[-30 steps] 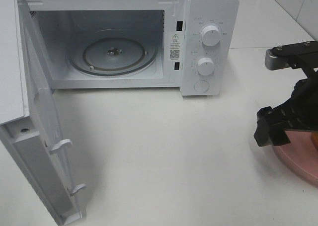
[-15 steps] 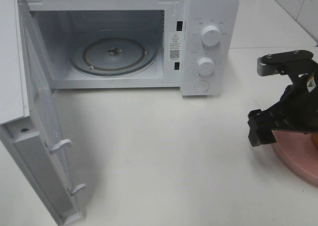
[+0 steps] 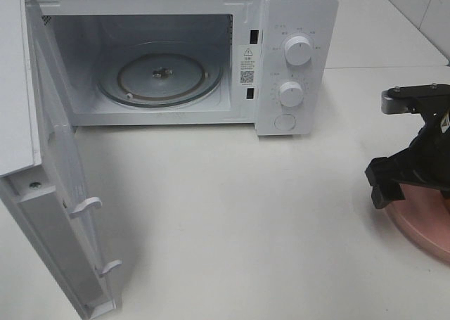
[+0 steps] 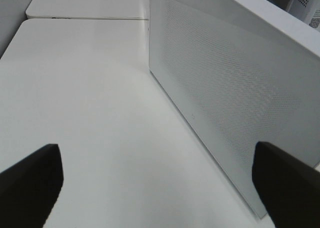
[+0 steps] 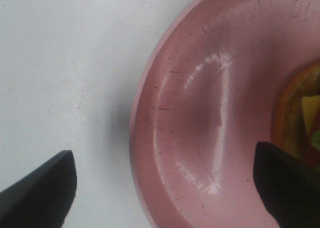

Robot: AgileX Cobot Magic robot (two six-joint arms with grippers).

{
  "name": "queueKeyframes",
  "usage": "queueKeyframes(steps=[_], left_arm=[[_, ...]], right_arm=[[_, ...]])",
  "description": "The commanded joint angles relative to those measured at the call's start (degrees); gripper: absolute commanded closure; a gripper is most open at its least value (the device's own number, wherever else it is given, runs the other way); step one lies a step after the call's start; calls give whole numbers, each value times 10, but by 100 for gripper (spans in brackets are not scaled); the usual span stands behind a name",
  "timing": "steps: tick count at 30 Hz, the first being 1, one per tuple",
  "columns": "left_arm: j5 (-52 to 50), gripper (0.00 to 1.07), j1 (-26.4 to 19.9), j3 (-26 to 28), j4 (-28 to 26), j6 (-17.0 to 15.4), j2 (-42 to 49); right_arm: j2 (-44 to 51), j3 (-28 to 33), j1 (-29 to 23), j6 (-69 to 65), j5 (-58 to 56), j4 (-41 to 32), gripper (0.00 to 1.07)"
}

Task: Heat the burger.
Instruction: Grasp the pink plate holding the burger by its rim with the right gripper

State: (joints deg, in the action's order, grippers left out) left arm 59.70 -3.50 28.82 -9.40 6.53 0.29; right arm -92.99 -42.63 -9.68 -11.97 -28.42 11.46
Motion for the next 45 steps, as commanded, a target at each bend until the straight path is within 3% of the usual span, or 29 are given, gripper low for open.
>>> queueKeyframes(steps=[1, 16, 32, 37, 39, 42, 44, 45], left_arm=[[-2, 9, -1, 1, -3, -2, 5], [-2, 9, -1, 1, -3, -2, 5], [-2, 9, -1, 1, -3, -2, 5], [-2, 9, -1, 1, -3, -2, 5], [-2, 9, -1, 1, -3, -2, 5], [-2, 9, -1, 1, -3, -2, 5], [-2, 9, -1, 1, -3, -2, 5], [-2, 9, -1, 1, -3, -2, 5]], right_arm=[[-26, -4, 5, -3, 17, 5, 21], [-85, -4, 5, -3, 91, 5, 27], [-119, -14, 5, -15, 88, 17, 33], [-125, -14, 5, -15, 76, 17, 43], [-125, -14, 5, -15, 69, 23, 62], [-125, -14, 5, -16, 69, 25, 68], [-125, -14, 5, -16, 69, 27, 94], [-125, -14, 5, -16, 69, 27, 94]])
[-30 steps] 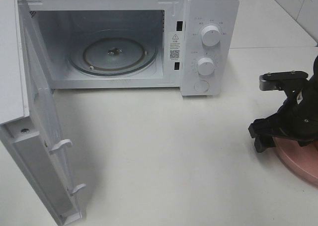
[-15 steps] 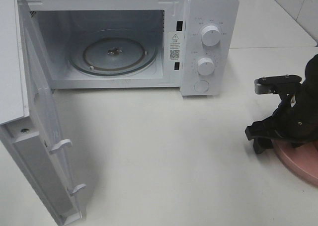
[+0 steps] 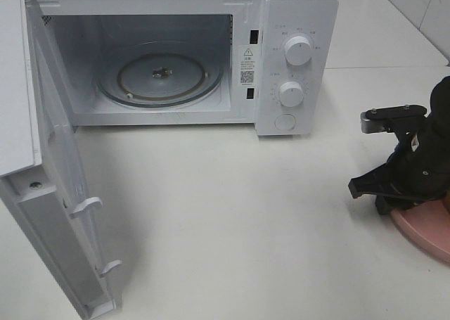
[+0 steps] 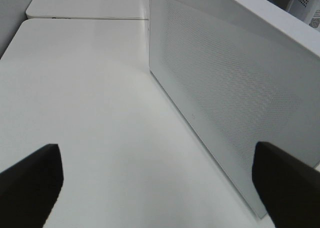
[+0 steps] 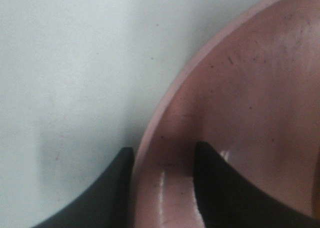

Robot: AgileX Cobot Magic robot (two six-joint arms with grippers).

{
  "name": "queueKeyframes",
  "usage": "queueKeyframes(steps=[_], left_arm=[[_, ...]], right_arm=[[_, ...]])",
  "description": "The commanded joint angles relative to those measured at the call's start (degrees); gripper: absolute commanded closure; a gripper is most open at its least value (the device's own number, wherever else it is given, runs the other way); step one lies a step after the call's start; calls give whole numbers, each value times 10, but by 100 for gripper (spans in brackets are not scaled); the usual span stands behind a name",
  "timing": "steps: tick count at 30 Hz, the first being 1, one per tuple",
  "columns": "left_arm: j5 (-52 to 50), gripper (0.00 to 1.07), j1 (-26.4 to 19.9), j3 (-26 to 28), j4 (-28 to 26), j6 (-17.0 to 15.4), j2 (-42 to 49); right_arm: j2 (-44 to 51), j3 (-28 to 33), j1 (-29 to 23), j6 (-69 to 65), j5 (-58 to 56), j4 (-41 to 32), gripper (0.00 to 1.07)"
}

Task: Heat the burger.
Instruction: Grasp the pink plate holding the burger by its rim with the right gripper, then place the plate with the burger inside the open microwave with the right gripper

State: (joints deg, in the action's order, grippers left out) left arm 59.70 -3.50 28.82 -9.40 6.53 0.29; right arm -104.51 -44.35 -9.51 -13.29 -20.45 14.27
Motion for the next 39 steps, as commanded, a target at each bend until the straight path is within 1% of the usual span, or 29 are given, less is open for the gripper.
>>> queueKeyframes(steps=[1, 2, 3, 13, 17, 19, 26, 27, 28, 30, 31, 32, 33, 35, 36, 39], left_arm=[[-2, 9, -1, 1, -3, -2, 5], [-2, 9, -1, 1, -3, -2, 5], [-2, 9, -1, 1, -3, -2, 5], [-2, 9, -1, 1, -3, -2, 5], [-2, 9, -1, 1, -3, -2, 5], [-2, 9, -1, 1, -3, -2, 5], [-2, 9, -1, 1, -3, -2, 5], [-2, 9, -1, 1, -3, -2, 5], [-2, 9, -1, 1, -3, -2, 5], [-2, 9, -1, 1, -3, -2, 5], [-2, 9, -1, 1, -3, -2, 5], [-2, 9, -1, 1, -3, -2, 5], [-2, 9, -1, 1, -3, -2, 5], [-2, 9, -1, 1, -3, -2, 5], [-2, 9, -1, 1, -3, -2, 5], [-2, 9, -1, 1, -3, -2, 5]], right_arm=[[-10, 3, 3, -4, -10, -2, 105], [-10, 3, 3, -4, -10, -2, 105], [-10, 3, 2, -5, -12, -2, 107], [-3, 3, 1, -6, -37, -6, 107], [11, 3, 1, -28, -50, 11, 107], [25, 3, -11, -53, -68, 37, 107], [29, 3, -40, -102, -117, 77, 107], [29, 3, -52, -124, -128, 99, 107], [29, 3, -52, -124, -128, 99, 107], [29, 3, -68, -160, -139, 131, 107], [29, 3, -68, -160, -139, 131, 107], [29, 3, -79, -184, -149, 155, 107], [29, 3, -79, -184, -149, 155, 107], [29, 3, -98, -213, -168, 182, 107], [29, 3, -98, -213, -168, 182, 107], [29, 3, -121, -238, -193, 209, 107]])
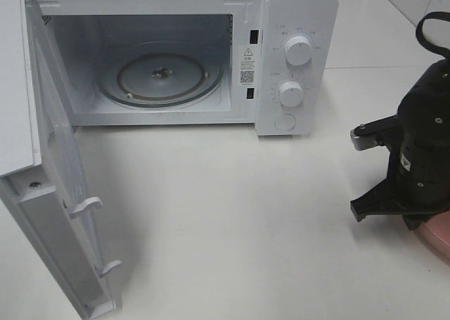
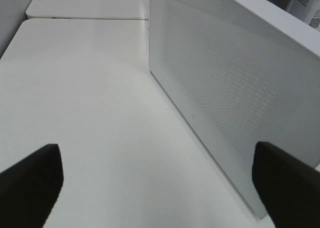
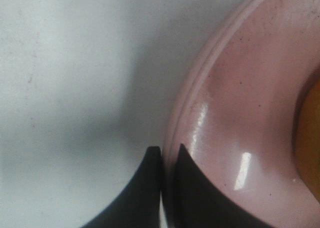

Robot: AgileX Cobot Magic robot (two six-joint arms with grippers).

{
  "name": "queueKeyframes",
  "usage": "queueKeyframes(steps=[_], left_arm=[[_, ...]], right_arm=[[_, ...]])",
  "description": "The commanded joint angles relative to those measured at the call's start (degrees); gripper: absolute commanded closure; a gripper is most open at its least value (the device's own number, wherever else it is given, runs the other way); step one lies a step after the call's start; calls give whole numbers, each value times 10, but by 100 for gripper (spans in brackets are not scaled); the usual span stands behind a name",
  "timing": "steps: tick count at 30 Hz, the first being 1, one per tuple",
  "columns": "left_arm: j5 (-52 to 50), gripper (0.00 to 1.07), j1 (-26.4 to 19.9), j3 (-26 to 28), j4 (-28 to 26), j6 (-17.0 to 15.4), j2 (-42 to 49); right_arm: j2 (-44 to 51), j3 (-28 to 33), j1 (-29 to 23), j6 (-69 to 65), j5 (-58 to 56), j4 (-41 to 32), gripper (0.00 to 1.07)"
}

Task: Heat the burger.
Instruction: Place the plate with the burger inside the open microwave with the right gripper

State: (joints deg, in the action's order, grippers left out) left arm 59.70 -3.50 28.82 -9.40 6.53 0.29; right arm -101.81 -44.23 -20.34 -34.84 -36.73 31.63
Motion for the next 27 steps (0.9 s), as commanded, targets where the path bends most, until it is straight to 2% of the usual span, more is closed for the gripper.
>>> queueKeyframes(steps=[1, 18, 27], left_arm=[[-2, 9, -1, 1, -3, -2, 5], [-2, 9, -1, 1, -3, -2, 5], [-2, 9, -1, 1, -3, -2, 5]], right_arm=[[2, 2, -18, -29, -37, 40, 107], [7, 3, -70, -47, -91, 61, 107], [46, 18, -115, -57, -117, 69, 107]])
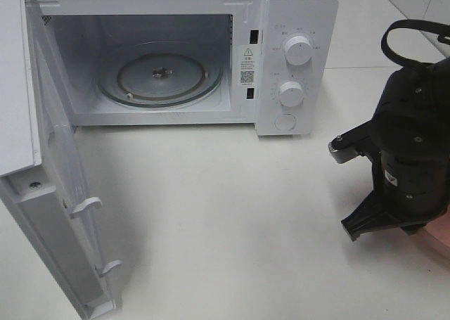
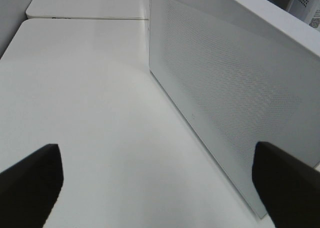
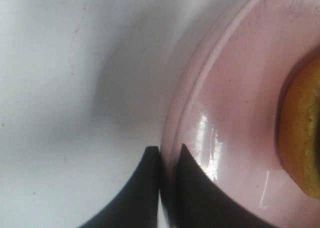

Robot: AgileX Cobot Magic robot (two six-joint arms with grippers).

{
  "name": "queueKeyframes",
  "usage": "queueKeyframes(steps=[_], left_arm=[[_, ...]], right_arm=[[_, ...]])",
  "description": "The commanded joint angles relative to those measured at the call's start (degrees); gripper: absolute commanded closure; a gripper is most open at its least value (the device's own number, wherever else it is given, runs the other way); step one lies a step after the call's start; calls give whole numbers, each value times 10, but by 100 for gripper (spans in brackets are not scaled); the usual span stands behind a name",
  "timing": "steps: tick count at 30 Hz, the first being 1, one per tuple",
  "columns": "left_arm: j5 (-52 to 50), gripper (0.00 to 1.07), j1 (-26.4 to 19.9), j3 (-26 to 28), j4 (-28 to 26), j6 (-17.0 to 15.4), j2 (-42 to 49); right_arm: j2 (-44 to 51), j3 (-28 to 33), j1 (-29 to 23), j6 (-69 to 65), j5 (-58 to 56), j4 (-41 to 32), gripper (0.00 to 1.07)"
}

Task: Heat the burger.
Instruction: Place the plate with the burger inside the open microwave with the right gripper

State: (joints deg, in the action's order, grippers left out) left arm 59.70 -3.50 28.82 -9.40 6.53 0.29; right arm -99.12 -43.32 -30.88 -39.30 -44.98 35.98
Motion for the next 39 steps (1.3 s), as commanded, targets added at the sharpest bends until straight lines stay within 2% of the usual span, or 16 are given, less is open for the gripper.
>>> queueKeyframes(steps=[1, 18, 22, 39], left_arm=[[-2, 9, -1, 1, -3, -2, 5], [-2, 9, -1, 1, -3, -2, 5], [-2, 9, -1, 1, -3, -2, 5], [-2, 9, -1, 1, -3, -2, 5]], right_arm=[[32, 19, -19, -14, -37, 25, 107], [104, 72, -104, -52, -84, 30, 107], [117, 82, -140, -72, -111, 30, 107], [124, 96, -248, -104, -142, 34, 107]])
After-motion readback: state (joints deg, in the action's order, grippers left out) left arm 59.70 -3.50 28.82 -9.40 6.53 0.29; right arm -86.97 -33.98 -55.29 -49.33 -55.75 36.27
